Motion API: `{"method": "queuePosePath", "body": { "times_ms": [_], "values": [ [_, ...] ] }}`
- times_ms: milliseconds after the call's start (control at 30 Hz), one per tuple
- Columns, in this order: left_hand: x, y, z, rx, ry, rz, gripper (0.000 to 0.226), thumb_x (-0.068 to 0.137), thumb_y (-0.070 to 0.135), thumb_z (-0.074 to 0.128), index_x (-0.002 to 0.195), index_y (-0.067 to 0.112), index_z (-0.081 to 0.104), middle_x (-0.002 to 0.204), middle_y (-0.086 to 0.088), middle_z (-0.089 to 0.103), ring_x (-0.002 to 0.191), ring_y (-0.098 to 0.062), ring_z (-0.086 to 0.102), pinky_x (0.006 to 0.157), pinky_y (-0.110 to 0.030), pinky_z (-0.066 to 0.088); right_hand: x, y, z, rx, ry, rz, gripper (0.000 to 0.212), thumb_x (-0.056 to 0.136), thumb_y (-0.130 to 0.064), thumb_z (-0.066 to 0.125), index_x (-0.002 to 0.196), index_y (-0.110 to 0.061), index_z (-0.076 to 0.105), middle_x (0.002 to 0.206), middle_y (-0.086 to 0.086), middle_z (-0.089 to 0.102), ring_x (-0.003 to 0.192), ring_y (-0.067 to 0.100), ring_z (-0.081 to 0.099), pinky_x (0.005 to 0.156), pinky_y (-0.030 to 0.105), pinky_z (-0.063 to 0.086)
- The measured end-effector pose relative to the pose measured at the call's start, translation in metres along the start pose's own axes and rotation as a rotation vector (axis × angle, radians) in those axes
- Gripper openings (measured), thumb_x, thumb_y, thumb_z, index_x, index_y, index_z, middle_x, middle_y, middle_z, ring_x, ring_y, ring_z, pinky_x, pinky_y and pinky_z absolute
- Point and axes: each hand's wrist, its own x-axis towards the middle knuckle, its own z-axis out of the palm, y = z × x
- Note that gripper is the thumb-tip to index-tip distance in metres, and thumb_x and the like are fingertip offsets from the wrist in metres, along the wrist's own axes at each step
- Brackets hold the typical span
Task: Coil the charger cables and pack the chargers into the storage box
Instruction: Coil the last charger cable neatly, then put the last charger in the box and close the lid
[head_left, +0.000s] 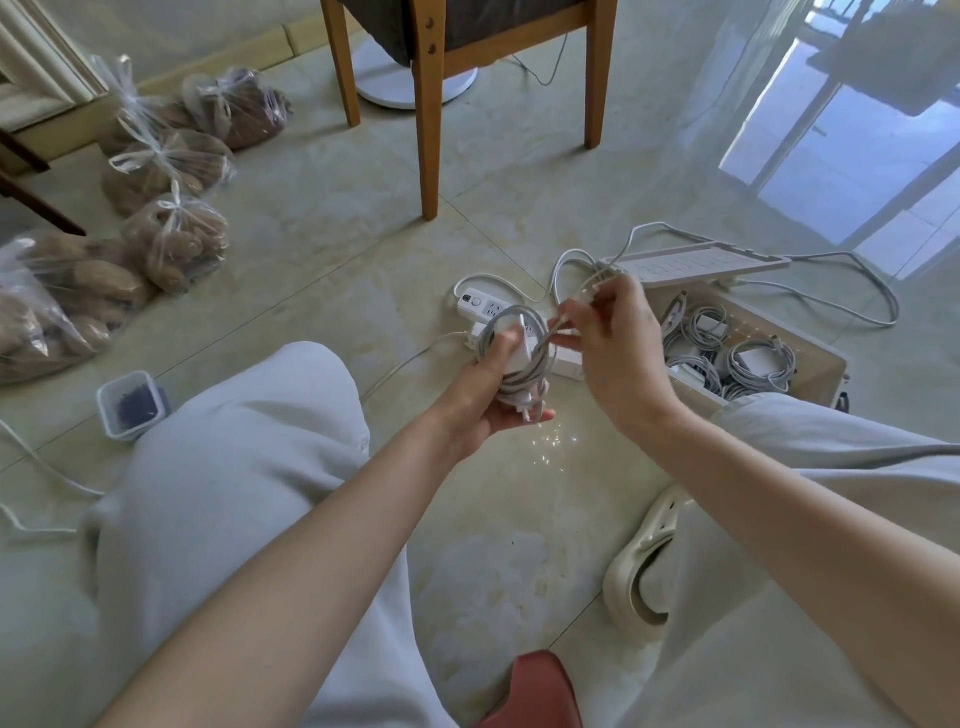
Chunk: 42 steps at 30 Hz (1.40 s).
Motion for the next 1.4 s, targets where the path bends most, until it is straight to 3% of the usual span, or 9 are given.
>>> {"method": "queuePosePath", "body": {
  "times_ms": [167,300,433,633,767,967,1133,1267,1400],
  "values": [
    [0.003,0.0,0.012,-0.039,0.084,0.088,0.035,0.091,0.039,0.056,0.099,0.006,0.063,0.071,-0.007,0.06,0.058,-0.017,0.058,0.07,-0.046,0.059,0.02,-0.002,-0.011,0.48,0.076,0.593,0.024,0.097,-0.009,0.045,0.077,0.001,0.053,0.072,0.006,0.053,0.061,0.01,0.057,0.059,0.021,0.057],
    [0.001,-0.005,0.014,0.099,0.201,0.234,0.014,0.089,0.034,0.061,0.091,0.021,0.066,0.081,-0.003,0.067,0.068,-0.016,0.065,0.072,-0.047,0.059,0.022,0.01,-0.016,0.525,0.001,0.79,0.025,0.097,-0.014,0.047,0.075,-0.005,0.054,0.065,0.001,0.05,0.038,0.001,0.051,0.042,0.016,0.049],
    [0.0,-0.007,0.002,0.327,0.274,0.47,0.026,0.076,0.046,0.064,0.091,0.025,0.062,0.086,0.002,0.069,0.08,-0.014,0.067,0.075,-0.034,0.055,0.015,0.014,-0.018,0.245,-0.143,0.619,0.021,0.095,-0.015,0.051,0.079,-0.005,0.06,0.066,0.0,0.05,0.05,0.003,0.048,0.054,0.016,0.052],
    [-0.003,-0.009,0.001,0.578,0.389,0.569,0.029,0.085,0.033,0.067,0.103,0.024,0.046,0.083,0.022,0.055,0.071,0.017,0.054,0.062,0.0,0.036,-0.003,0.01,-0.005,-0.268,-0.16,0.152,0.033,0.099,-0.018,0.034,0.132,-0.017,0.037,0.092,0.008,0.062,0.081,0.025,0.063,0.079,0.037,0.053],
    [0.0,-0.001,0.007,0.566,0.394,0.513,0.036,0.087,0.042,0.062,0.106,0.018,0.041,0.084,0.018,0.053,0.076,0.0,0.055,0.061,-0.005,0.04,0.003,0.003,0.002,-0.235,-0.31,0.215,0.058,0.1,-0.037,0.029,0.15,-0.019,0.004,0.137,0.005,0.044,0.124,0.019,0.044,0.095,0.016,0.03],
    [0.025,0.022,0.013,0.449,0.214,0.356,0.047,0.093,0.058,0.033,0.113,0.016,0.041,0.099,0.007,0.055,0.104,-0.022,0.06,0.092,-0.048,0.05,0.036,0.026,-0.003,-0.111,-0.415,0.344,0.117,0.069,-0.075,0.047,0.144,-0.018,-0.022,0.149,0.007,0.034,0.132,0.02,0.04,0.108,0.043,0.036],
    [0.06,0.05,0.034,0.608,0.081,0.347,0.029,0.102,0.044,0.019,0.098,0.022,0.039,0.098,-0.002,0.054,0.101,-0.028,0.06,0.076,-0.039,0.054,0.077,0.035,-0.025,-0.014,-0.28,0.356,0.101,0.063,-0.065,0.069,0.137,-0.013,0.025,0.124,0.007,0.058,0.107,0.019,0.061,0.094,0.042,0.05],
    [0.098,0.067,0.058,0.906,0.019,0.477,0.032,0.102,0.04,0.021,0.108,0.018,0.043,0.089,0.001,0.058,0.088,-0.022,0.057,0.076,-0.032,0.043,0.123,0.04,-0.044,0.2,-0.164,0.45,0.067,0.08,-0.05,0.064,0.125,-0.003,0.047,0.098,0.015,0.063,0.069,0.018,0.064,0.05,0.024,0.051],
    [0.142,0.071,0.084,1.101,-0.054,0.495,0.038,0.103,0.038,0.023,0.123,0.014,0.045,0.104,-0.001,0.057,0.097,-0.02,0.051,0.076,-0.027,0.031,0.17,0.056,-0.067,0.063,-0.097,0.547,0.061,0.084,-0.055,0.056,0.113,-0.002,0.059,0.092,0.013,0.066,0.074,0.023,0.064,0.065,0.032,0.056]
  ]
}}
